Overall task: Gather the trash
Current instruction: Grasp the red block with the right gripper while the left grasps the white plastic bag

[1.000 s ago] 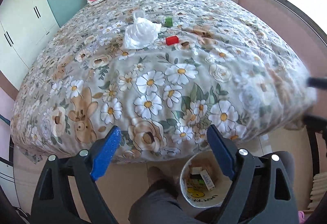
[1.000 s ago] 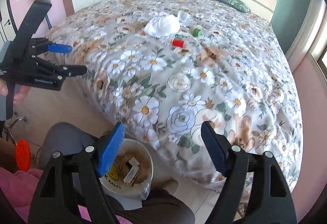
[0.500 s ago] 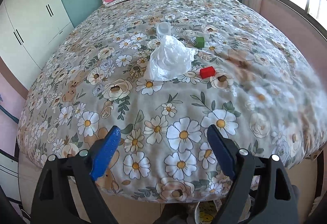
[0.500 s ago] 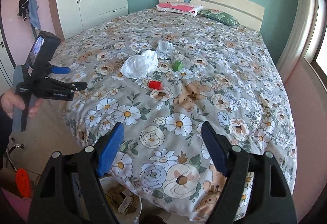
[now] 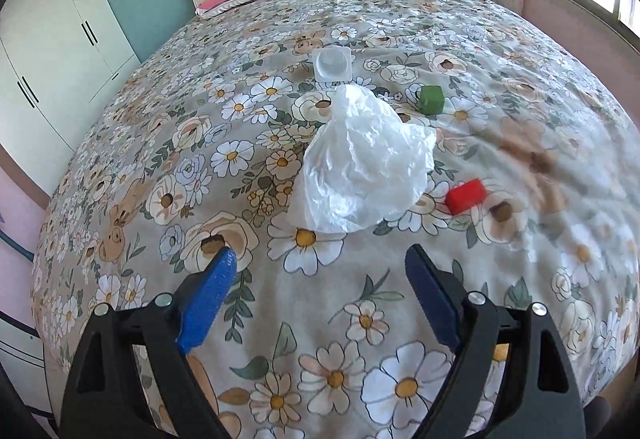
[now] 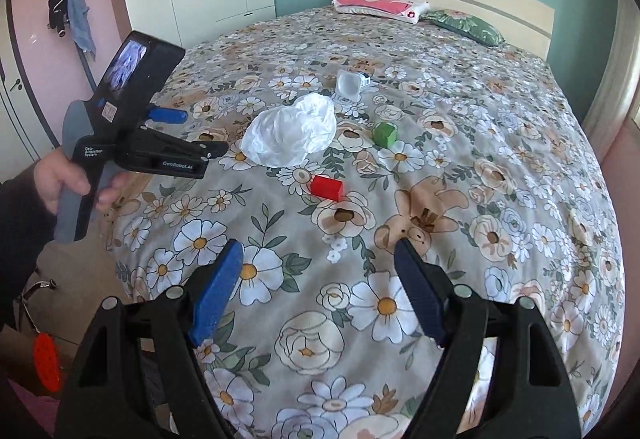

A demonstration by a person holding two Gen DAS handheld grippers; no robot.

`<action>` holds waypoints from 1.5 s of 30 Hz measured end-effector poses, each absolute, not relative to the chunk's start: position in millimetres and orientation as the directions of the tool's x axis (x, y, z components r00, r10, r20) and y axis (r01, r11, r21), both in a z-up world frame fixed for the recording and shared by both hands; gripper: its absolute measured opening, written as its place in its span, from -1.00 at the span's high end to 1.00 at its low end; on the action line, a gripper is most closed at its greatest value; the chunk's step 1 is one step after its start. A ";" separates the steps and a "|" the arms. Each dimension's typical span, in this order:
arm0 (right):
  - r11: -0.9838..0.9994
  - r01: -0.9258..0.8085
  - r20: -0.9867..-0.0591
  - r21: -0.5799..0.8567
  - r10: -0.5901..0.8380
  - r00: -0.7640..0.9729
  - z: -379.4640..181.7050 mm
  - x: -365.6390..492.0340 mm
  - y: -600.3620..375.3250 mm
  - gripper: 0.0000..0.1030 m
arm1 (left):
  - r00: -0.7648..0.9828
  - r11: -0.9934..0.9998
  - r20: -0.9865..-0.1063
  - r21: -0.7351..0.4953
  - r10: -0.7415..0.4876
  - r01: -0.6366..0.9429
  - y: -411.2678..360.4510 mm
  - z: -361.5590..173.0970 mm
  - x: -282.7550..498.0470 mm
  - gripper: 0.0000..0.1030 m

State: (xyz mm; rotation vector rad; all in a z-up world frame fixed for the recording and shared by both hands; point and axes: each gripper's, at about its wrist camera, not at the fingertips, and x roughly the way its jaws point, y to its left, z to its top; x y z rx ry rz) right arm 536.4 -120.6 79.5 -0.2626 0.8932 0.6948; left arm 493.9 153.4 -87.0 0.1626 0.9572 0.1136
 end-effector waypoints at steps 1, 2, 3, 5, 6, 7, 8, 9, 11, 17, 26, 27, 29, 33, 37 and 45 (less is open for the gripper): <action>0.744 -0.665 -0.789 0.062 0.444 0.424 70.9 543.1 -111.6 -0.50 | 0.573 0.983 -0.804 0.183 0.160 -0.019 155.0 -90.4 501.4 -0.71; 0.735 -0.676 -0.790 0.051 0.444 0.423 62.8 549.4 -103.4 -0.50 | 0.573 0.985 -0.807 0.170 0.143 -0.008 156.8 -94.2 508.9 -0.71; 0.723 -0.689 -0.793 0.039 0.442 0.419 54.2 555.9 -94.9 -0.50 | 0.572 0.987 -0.810 0.160 0.130 0.003 158.5 -97.7 515.7 -0.71; 0.691 -0.723 -0.808 0.010 0.431 0.401 34.8 572.0 -76.7 -0.50 | 0.575 0.987 -0.809 0.161 0.120 0.022 158.9 -104.2 527.5 -0.71; 0.675 -0.738 -0.817 -0.013 0.418 0.396 24.9 580.5 -68.1 -0.50 | 0.579 0.985 -0.806 0.171 0.122 0.030 159.0 -108.2 533.9 -0.71; 0.658 -0.752 -0.825 -0.027 0.410 0.388 16.8 588.4 -61.2 -0.50 | 0.583 0.983 -0.803 0.181 0.126 0.038 158.4 -111.2 539.1 -0.71; 0.640 -0.767 -0.834 -0.034 0.405 0.375 7.9 597.0 -55.3 -0.50 | 0.586 0.980 -0.800 0.193 0.129 0.048 158.2 -115.2 545.1 -0.71; 0.626 -0.778 -0.844 -0.042 0.395 0.363 -0.6 606.8 -49.6 -0.50 | 0.586 0.978 -0.800 0.200 0.130 0.057 158.7 -118.9 551.4 -0.71; 0.600 -0.798 -0.857 -0.050 0.385 0.343 -15.0 624.1 -43.2 -0.50 | 0.580 0.972 -0.803 0.221 0.137 0.077 159.5 -128.2 563.9 -0.71; 0.519 -0.854 -0.880 0.025 0.416 0.227 -46.0 662.2 -25.3 -0.50 | 0.570 0.967 -0.817 0.211 0.092 0.146 156.3 -152.2 591.9 -0.71; 0.405 -0.908 -0.890 0.105 0.446 0.096 -73.9 684.7 -7.0 0.00 | 0.511 0.983 -0.860 0.087 -0.009 0.163 159.1 -183.9 622.7 -0.41; 0.405 -0.907 -0.888 0.111 0.450 0.092 -72.9 686.1 -6.6 0.11 | 0.509 0.985 -0.860 0.064 -0.026 0.159 160.2 -184.6 624.6 -0.21; 0.417 -0.901 -0.886 0.118 0.454 0.095 -71.6 688.8 -6.7 0.20 | 0.509 0.986 -0.859 0.040 -0.047 0.159 160.0 -184.6 626.6 0.10; 0.453 -0.885 -0.882 0.108 0.455 0.125 -70.8 684.1 -11.0 0.21 | 0.478 0.991 -0.873 -0.039 -0.097 0.130 162.8 -183.4 628.2 0.76; 0.522 -0.843 -0.877 0.128 0.457 0.149 -65.6 682.8 -19.8 0.22 | 0.496 0.992 -0.865 -0.008 -0.070 0.127 155.7 -176.6 620.3 0.82; 0.561 -0.820 -0.855 0.111 0.474 0.208 -25.5 666.9 -43.3 0.22 | 0.524 0.993 -0.849 -0.004 -0.067 0.121 147.5 -134.5 587.4 0.83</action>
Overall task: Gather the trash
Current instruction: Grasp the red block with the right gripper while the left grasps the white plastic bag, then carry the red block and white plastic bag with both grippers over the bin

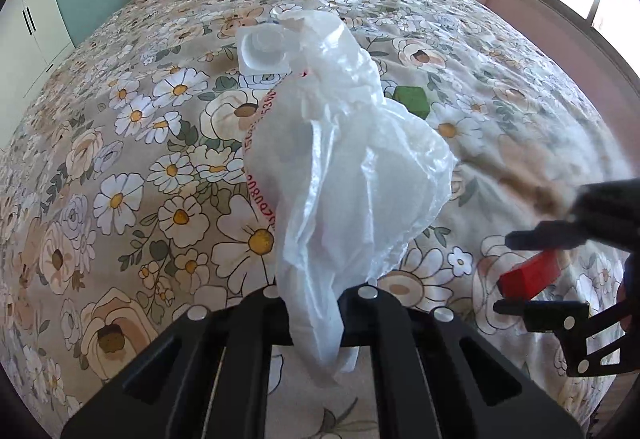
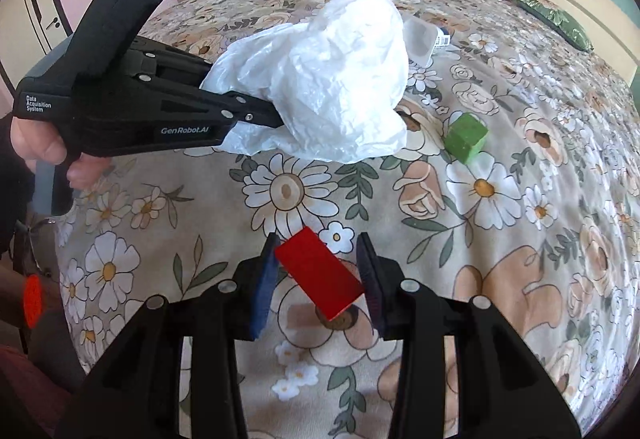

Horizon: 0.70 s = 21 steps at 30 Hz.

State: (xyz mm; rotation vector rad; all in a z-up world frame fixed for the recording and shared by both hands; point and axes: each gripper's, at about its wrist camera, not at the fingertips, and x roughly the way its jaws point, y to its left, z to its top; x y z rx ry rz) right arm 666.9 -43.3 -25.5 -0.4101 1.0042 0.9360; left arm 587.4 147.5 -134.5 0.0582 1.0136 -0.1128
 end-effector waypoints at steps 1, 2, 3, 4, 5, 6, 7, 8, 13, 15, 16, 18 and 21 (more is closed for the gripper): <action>0.567 -0.817 -0.855 0.104 0.471 0.218 -18.3 664.3 -47.1 0.22 | 0.531 0.993 -0.845 -0.002 -0.063 0.115 147.2 -126.0 582.2 0.83; 0.574 -0.813 -0.853 0.097 0.468 0.228 -9.7 661.1 -51.4 0.22 | 0.536 0.994 -0.842 -0.006 -0.066 0.114 146.7 -116.7 576.3 0.83; 0.582 -0.809 -0.850 0.083 0.466 0.248 0.4 657.0 -56.6 0.22 | 0.543 0.994 -0.838 -0.003 -0.063 0.111 146.6 -107.6 571.2 0.83; 0.589 -0.804 -0.848 0.076 0.463 0.259 8.9 654.3 -60.2 0.22 | 0.550 0.994 -0.833 0.005 -0.057 0.110 145.6 -97.6 564.6 0.83; 0.598 -0.799 -0.843 0.065 0.461 0.277 19.9 649.9 -65.4 0.22 | 0.558 0.994 -0.828 0.012 -0.052 0.111 143.9 -86.6 556.7 0.83; 0.605 -0.794 -0.837 0.054 0.461 0.294 31.3 646.0 -70.6 0.22 | 0.570 0.994 -0.821 0.022 -0.045 0.109 142.2 -75.5 548.8 0.83; 0.612 -0.790 -0.832 0.045 0.460 0.309 43.2 640.8 -75.6 0.22 | 0.580 0.994 -0.814 0.029 -0.039 0.109 140.6 -64.4 540.9 0.83; 0.619 -0.785 -0.825 0.034 0.460 0.327 54.6 635.2 -81.0 0.22 | 0.588 0.993 -0.808 0.033 -0.038 0.109 138.6 -52.5 532.4 0.83; 0.647 -0.762 -0.786 -0.019 0.461 0.412 121.3 600.6 -104.4 0.22 | 0.636 0.994 -0.771 0.056 -0.016 0.093 129.9 6.6 488.7 0.83; 0.652 -0.757 -0.767 -0.040 0.465 0.442 148.8 582.8 -112.3 0.22 | 0.660 0.993 -0.751 0.069 -0.012 0.097 124.4 30.3 469.3 0.83; 0.653 -0.756 -0.758 -0.053 0.467 0.456 163.6 572.4 -116.3 0.22 | 0.670 0.992 -0.742 0.075 -0.010 0.098 121.3 40.4 460.3 0.83; 0.656 -0.751 -0.739 -0.072 0.471 0.482 189.1 554.7 -123.0 0.22 | 0.691 0.991 -0.723 0.091 0.001 0.094 115.4 61.9 438.9 0.83; 0.657 -0.748 -0.714 -0.092 0.480 0.509 226.0 527.4 -132.8 0.22 | 0.711 0.990 -0.703 0.104 0.010 0.090 106.5 87.9 408.7 0.83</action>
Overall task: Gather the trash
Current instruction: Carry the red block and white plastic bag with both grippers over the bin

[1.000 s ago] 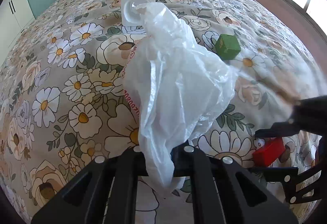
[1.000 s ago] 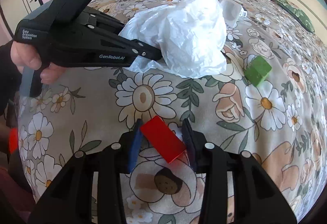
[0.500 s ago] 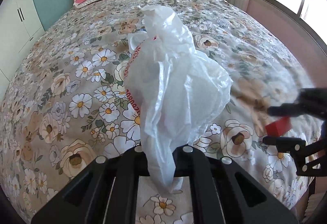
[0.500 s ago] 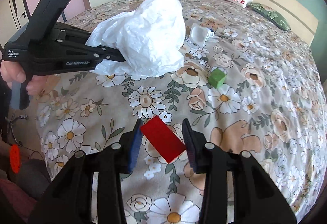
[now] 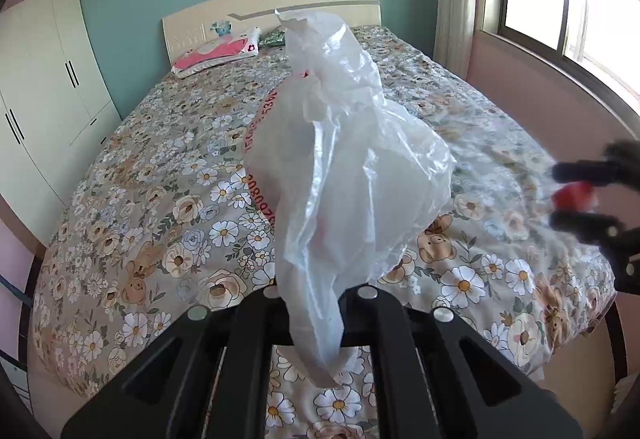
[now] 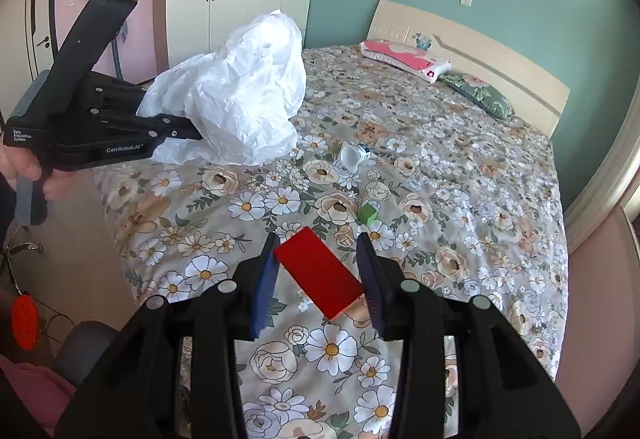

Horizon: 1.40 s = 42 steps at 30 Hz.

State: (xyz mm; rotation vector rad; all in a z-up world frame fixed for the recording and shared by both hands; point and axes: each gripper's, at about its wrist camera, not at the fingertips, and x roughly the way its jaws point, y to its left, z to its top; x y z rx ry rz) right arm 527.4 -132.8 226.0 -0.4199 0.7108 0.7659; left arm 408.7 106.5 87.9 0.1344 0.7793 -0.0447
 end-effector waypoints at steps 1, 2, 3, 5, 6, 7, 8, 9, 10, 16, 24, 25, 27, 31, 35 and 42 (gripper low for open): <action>0.658 -0.746 -0.705 -0.104 0.481 0.522 237.5 517.1 -135.4 0.22 | 0.717 0.990 -0.697 0.110 0.014 0.087 104.2 96.3 398.2 0.83; 0.658 -0.745 -0.696 -0.113 0.483 0.532 248.9 506.9 -138.2 0.22 | 0.724 0.990 -0.690 0.114 0.017 0.085 101.6 104.1 388.5 0.83; 0.659 -0.743 -0.686 -0.121 0.486 0.542 259.1 497.0 -141.6 0.22 | 0.732 0.989 -0.681 0.119 0.019 0.085 99.0 112.0 378.2 0.83; 0.659 -0.740 -0.666 -0.132 0.494 0.559 280.4 475.6 -148.7 0.22 | 0.747 0.987 -0.664 0.136 0.030 0.081 94.3 125.8 357.9 0.83; 0.660 -0.739 -0.657 -0.137 0.498 0.566 289.3 466.8 -151.8 0.22 | 0.755 0.987 -0.655 0.138 0.030 0.080 92.1 133.2 347.2 0.83; 0.661 -0.737 -0.647 -0.142 0.501 0.575 298.3 457.5 -155.4 0.22 | 0.760 0.987 -0.649 0.143 0.033 0.078 89.8 138.9 337.7 0.83; 0.663 -0.733 -0.638 -0.149 0.501 0.584 306.7 448.1 -158.9 0.22 | 0.764 0.986 -0.644 0.147 0.038 0.076 87.4 144.8 328.8 0.83; 0.666 -0.730 -0.629 -0.154 0.504 0.592 315.0 438.7 -162.8 0.22 | 0.771 0.986 -0.636 0.150 0.038 0.075 85.2 151.0 318.5 0.83; 0.667 -0.728 -0.622 -0.157 0.505 0.598 321.6 430.3 -166.4 0.22 | 0.775 0.985 -0.630 0.156 0.041 0.075 82.1 155.8 309.6 0.83; 0.680 -0.712 -0.581 -0.174 0.513 0.632 355.9 382.5 -188.5 0.22 | 0.795 0.978 -0.604 0.193 0.054 0.080 70.4 176.5 260.4 0.83; 0.691 -0.699 -0.556 -0.186 0.512 0.655 373.0 336.8 -212.6 0.22 | 0.809 0.970 -0.587 0.219 0.047 0.103 56.0 183.6 211.8 0.83; 0.691 -0.699 -0.557 -0.184 0.512 0.653 372.5 331.7 -215.2 0.22 | 0.810 0.969 -0.585 0.226 0.048 0.105 54.8 183.0 207.5 0.83; 0.687 -0.702 -0.561 -0.187 0.512 0.651 370.2 322.7 -218.7 0.22 | 0.810 0.966 -0.584 0.231 0.046 0.112 54.1 181.4 198.0 0.83; 0.683 -0.709 -0.576 -0.178 0.511 0.638 358.9 305.8 -226.4 0.22 | 0.804 0.959 -0.594 0.242 0.029 0.145 48.7 171.7 180.5 0.83; 0.672 -0.720 -0.599 -0.173 0.509 0.618 341.7 290.7 -228.1 0.22 | 0.795 0.955 -0.606 0.237 0.000 0.181 43.0 157.0 164.7 0.83; 0.646 -0.749 -0.648 -0.148 0.509 0.567 303.2 269.8 -222.6 0.22 | 0.752 0.940 -0.657 0.218 -0.059 0.264 37.3 117.5 141.5 0.83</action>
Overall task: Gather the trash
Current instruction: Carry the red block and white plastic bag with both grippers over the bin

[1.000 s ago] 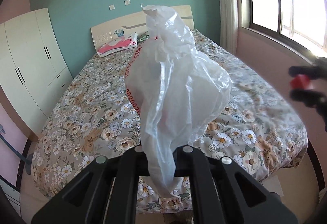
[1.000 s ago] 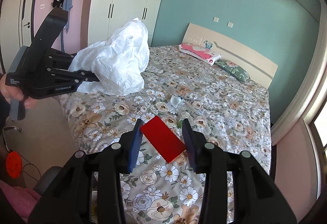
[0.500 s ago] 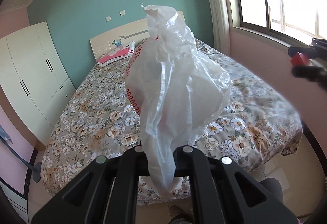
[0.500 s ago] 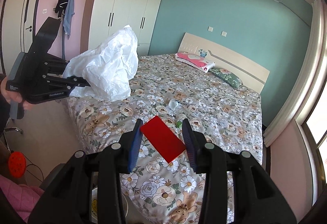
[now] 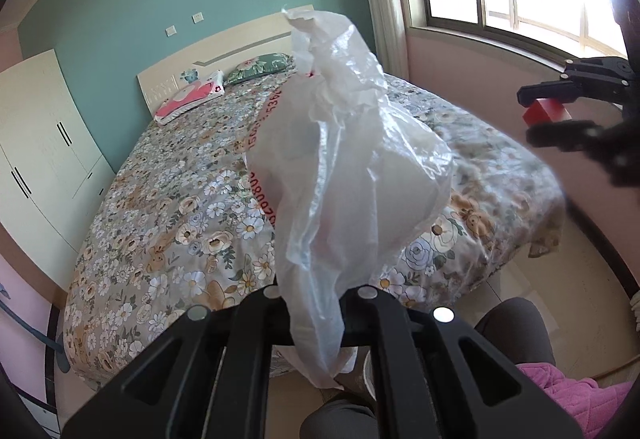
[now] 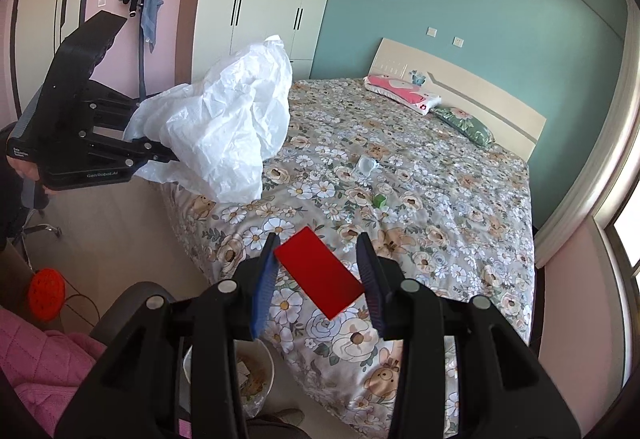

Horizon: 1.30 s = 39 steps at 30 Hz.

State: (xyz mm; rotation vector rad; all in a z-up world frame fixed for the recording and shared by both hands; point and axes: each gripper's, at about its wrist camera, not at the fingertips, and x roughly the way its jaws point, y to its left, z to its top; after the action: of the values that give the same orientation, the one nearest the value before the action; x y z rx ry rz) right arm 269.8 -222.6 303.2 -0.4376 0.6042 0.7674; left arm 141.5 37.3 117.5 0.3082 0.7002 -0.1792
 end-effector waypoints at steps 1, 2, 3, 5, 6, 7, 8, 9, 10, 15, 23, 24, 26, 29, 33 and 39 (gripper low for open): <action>0.642 -0.753 -0.657 -0.143 0.507 0.558 296.3 267.7 -220.9 0.22 | 0.740 0.937 -0.669 0.214 -0.065 0.276 37.8 110.3 139.5 0.83; 0.637 -0.759 -0.667 -0.138 0.506 0.546 289.0 265.5 -219.0 0.22 | 0.729 0.934 -0.681 0.212 -0.069 0.286 37.3 101.7 137.3 0.83; 0.632 -0.764 -0.677 -0.131 0.506 0.534 281.1 264.0 -217.6 0.22 | 0.717 0.931 -0.694 0.211 -0.071 0.297 36.9 92.9 135.8 0.83; 0.624 -0.773 -0.699 -0.116 0.502 0.510 265.8 263.1 -214.2 0.22 | 0.692 0.928 -0.718 0.205 -0.072 0.310 36.6 75.6 133.6 0.83; 0.621 -0.776 -0.708 -0.105 0.501 0.498 257.6 262.1 -212.9 0.22 | 0.679 0.928 -0.731 0.200 -0.073 0.315 36.7 66.4 133.0 0.83; 0.619 -0.780 -0.720 -0.096 0.498 0.484 249.0 262.5 -211.5 0.22 | 0.661 0.925 -0.747 0.195 -0.076 0.326 36.5 57.0 132.9 0.83; 0.616 -0.782 -0.729 -0.088 0.495 0.472 240.4 262.2 -210.2 0.22 | 0.649 0.925 -0.757 0.192 -0.074 0.329 36.5 48.3 132.6 0.83; 0.615 -0.784 -0.737 -0.080 0.493 0.463 233.2 262.2 -209.0 0.22 | 0.637 0.925 -0.767 0.186 -0.073 0.330 36.8 39.7 132.6 0.83; 0.612 -0.788 -0.746 -0.071 0.492 0.450 225.5 262.3 -207.9 0.22 | 0.617 0.923 -0.783 0.177 -0.078 0.342 36.2 30.6 132.9 0.83; 0.607 -0.794 -0.772 -0.025 0.493 0.401 193.8 265.4 -204.6 0.22 | 0.550 0.918 -0.831 0.145 -0.091 0.370 32.1 -8.4 133.7 0.83; 0.612 -0.790 -0.802 0.035 0.489 0.344 154.7 270.2 -205.8 0.22 | 0.460 0.914 -0.884 0.111 -0.088 0.389 24.4 -59.2 138.3 0.83; 0.613 -0.789 -0.805 0.041 0.488 0.337 150.1 270.7 -206.1 0.22 | 0.451 0.915 -0.888 0.107 -0.088 0.390 24.0 -64.5 138.5 0.83; 0.613 -0.789 -0.812 0.047 0.483 0.327 141.8 272.1 -206.7 0.22 | 0.435 0.915 -0.896 0.098 -0.091 0.392 22.5 -73.3 139.2 0.83; 0.614 -0.786 -0.820 0.067 0.483 0.308 130.7 271.8 -207.4 0.22 | 0.413 0.913 -0.906 0.087 -0.094 0.399 19.4 -86.0 138.8 0.83; 0.614 -0.784 -0.828 0.085 0.481 0.287 118.1 270.0 -207.7 0.22 | 0.392 0.912 -0.914 0.073 -0.100 0.403 17.2 -99.8 139.3 0.83; 0.615 -0.782 -0.838 0.102 0.477 0.265 102.9 267.6 -208.4 0.22 | 0.363 0.910 -0.926 0.059 -0.104 0.410 13.1 -117.8 137.0 0.83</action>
State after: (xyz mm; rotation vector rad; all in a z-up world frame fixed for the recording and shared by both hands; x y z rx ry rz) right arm 267.6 -208.4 102.9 -0.3659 0.9753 0.8763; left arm 137.0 13.1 -117.8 0.3014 1.1561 -0.3370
